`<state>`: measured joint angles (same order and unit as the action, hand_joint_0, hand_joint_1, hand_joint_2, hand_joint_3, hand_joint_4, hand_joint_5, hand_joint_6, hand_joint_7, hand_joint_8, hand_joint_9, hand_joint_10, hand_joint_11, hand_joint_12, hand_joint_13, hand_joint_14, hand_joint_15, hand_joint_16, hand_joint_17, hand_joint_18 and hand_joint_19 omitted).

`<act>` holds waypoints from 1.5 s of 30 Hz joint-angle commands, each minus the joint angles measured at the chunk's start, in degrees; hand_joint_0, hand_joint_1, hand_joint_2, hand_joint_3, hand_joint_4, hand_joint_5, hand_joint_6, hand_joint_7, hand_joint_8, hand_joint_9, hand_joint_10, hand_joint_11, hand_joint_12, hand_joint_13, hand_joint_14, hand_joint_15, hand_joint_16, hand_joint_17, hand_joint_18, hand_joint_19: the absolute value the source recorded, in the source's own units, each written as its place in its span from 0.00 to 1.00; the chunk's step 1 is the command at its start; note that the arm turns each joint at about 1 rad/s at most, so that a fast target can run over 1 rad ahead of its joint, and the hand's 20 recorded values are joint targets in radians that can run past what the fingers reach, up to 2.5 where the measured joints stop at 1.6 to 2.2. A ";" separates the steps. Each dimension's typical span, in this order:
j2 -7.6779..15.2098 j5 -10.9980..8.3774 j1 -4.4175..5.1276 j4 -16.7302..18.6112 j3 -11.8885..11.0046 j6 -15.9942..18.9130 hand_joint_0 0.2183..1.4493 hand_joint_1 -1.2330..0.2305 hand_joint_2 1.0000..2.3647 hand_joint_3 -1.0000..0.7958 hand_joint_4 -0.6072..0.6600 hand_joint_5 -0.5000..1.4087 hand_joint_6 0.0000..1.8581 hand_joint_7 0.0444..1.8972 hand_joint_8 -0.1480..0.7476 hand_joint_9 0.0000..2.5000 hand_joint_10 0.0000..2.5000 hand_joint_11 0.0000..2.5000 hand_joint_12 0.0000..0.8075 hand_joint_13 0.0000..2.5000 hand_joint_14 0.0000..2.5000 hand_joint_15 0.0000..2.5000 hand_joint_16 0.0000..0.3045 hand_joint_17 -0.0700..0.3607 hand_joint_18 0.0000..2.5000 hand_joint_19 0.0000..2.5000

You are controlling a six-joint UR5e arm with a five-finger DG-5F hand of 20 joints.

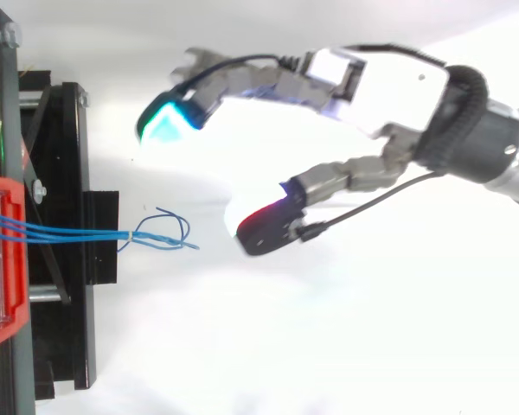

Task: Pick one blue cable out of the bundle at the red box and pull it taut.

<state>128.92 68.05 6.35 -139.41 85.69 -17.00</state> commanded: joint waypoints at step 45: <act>7.05 3.14 1.29 -3.67 -12.65 1.44 0.30 0.33 0.01 0.35 0.64 0.16 0.44 0.40 0.47 0.13 0.00 0.03 0.41 0.01 0.00 0.02 0.17 0.43 0.00 0.03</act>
<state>135.97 71.19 7.70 -143.01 73.04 -15.56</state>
